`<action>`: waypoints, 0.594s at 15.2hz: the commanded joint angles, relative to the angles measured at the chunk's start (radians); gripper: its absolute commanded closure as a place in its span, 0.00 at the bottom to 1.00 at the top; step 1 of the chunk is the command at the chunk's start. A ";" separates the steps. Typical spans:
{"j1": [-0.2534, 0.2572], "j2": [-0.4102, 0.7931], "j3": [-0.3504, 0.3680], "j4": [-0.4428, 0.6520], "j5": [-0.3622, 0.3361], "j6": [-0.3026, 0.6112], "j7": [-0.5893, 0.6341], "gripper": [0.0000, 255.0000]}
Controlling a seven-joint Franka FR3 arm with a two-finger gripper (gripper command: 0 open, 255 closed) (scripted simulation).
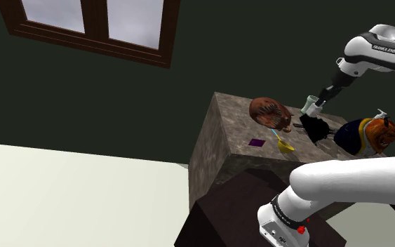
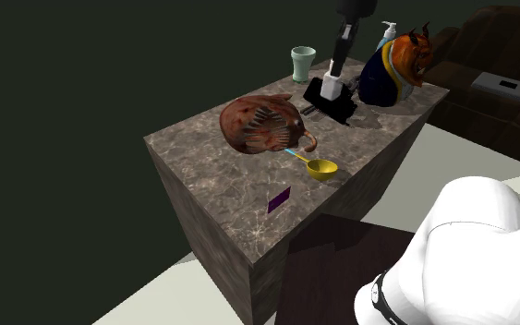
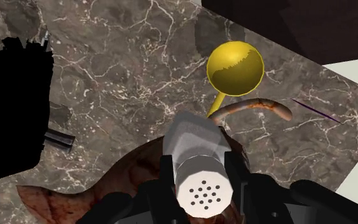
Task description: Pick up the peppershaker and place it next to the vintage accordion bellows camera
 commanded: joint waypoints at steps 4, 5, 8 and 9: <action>-0.015 0.038 -0.115 0.067 -0.024 -0.002 -0.133 1.00; -0.015 0.051 -0.141 0.085 -0.025 0.000 -0.160 1.00; -0.015 0.071 -0.186 0.086 -0.030 0.028 -0.200 1.00; -0.016 0.070 -0.189 0.073 -0.032 0.041 -0.199 1.00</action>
